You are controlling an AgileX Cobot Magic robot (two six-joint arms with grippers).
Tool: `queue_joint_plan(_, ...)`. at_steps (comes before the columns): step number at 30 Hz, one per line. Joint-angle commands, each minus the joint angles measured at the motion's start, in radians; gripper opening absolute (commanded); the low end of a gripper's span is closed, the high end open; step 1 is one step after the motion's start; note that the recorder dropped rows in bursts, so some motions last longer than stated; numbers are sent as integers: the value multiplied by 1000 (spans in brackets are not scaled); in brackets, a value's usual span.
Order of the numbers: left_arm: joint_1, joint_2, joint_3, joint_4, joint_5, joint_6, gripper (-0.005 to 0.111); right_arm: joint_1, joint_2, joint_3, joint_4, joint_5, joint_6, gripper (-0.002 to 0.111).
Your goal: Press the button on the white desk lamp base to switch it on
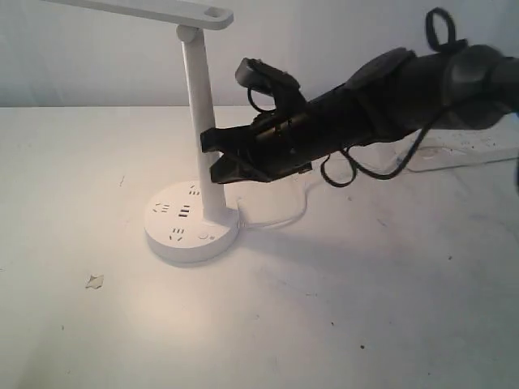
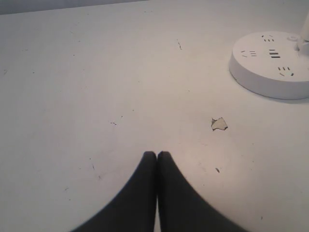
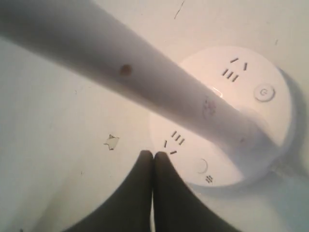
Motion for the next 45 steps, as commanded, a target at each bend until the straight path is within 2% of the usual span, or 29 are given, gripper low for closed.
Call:
queue_joint_plan(1, 2, 1, 2, -4, -1, 0, 0, -9, -220, 172, -214, -133, 93, 0)
queue_joint_plan(4, 2, 1, 2, -4, -1, 0, 0, -9, -486, 407, -300, -320, 117, 0)
queue_joint_plan(7, 2, 1, 2, -4, -1, 0, 0, -9, -730, 556, -303, -331, 115, 0)
queue_joint_plan(10, 2, 1, 2, -4, -1, 0, 0, -9, -858, 574, -307, -316, 113, 0)
queue_joint_plan(15, 2, 1, 2, -4, -1, 0, 0, -9, -1033, 578, -418, -351, 79, 0)
queue_joint_plan(20, 2, 1, 2, -4, -1, 0, 0, -10, -1127, 634, -448, -513, 97, 0)
queue_joint_plan(23, 2, 1, 2, -4, -1, 0, 0, -10, -1210, 734, -528, -620, 194, 0)
queue_joint_plan(29, 2, 1, 2, -4, -1, 0, 0, -10, -1407, 1028, -1019, -690, 577, 0)
queue_joint_plan(36, 2, 1, 2, -4, -1, 0, 0, -15, -1668, 1294, -1057, -690, 589, 0)
queue_joint_plan(40, 2, 1, 2, -4, -1, 0, 0, -125, -1825, 1294, -1057, -480, 591, 0)
queue_joint_plan(45, 2, 1, 2, -4, -1, 0, 0, -370, -1875, 1294, -1049, -436, 605, 0)
